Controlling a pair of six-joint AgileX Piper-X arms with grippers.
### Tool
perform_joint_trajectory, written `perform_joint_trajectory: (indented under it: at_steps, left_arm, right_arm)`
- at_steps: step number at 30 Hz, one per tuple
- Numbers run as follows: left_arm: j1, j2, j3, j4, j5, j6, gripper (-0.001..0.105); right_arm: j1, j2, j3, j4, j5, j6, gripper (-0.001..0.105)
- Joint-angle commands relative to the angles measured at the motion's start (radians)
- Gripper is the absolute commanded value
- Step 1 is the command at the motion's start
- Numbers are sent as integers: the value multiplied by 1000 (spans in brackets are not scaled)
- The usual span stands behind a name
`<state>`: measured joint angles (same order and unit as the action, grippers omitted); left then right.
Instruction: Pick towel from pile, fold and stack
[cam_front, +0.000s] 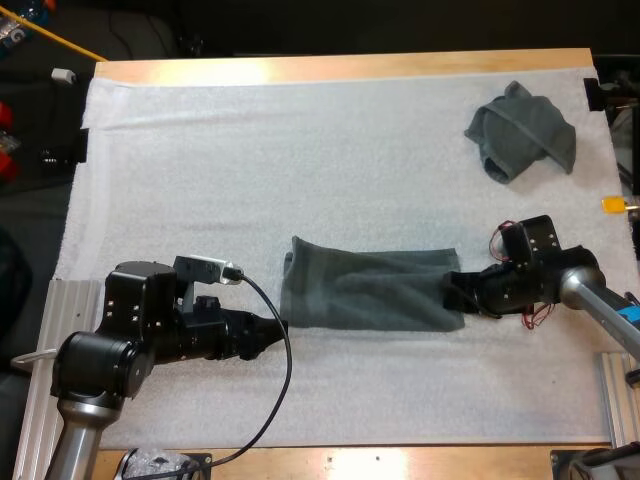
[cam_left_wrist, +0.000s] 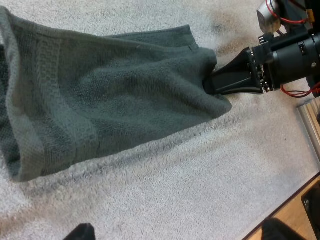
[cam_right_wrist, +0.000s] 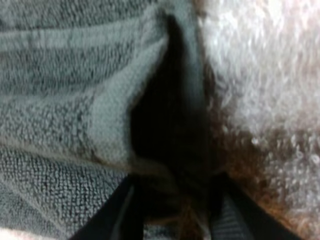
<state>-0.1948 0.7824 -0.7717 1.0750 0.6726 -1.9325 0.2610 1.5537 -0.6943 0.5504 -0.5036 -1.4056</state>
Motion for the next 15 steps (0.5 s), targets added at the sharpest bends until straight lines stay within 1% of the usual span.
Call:
perform_joint_trajectory:
  at_steps: [1,2,4,5,11,12,15]
  left_arm:
    - [0,-8,-6,5,-3,5,64]
    - [0,-8,-6,5,-3,5,64]
    - [0,-8,-6,5,-3,5,64]
    - [0,-8,-6,5,-3,5,64]
    - [0,-8,-6,5,-3,5,64]
    - [0,-8,-6,5,-3,5,64]
    - [0,-8,-6,5,-3,5,64]
  right_arm:
    - [1,5,1,16,-18,-12,24]
    - [1,5,1,16,-18,-12,19]
    - [1,5,1,16,-36,-12,2]
    - [1,5,1,16,-40,-12,0]
    - [1,-40,1,16,-27,-12,0]
    - [1,-60,1,16,-4,-12,0]
    - [1,-125,1,42,119,-12,0]
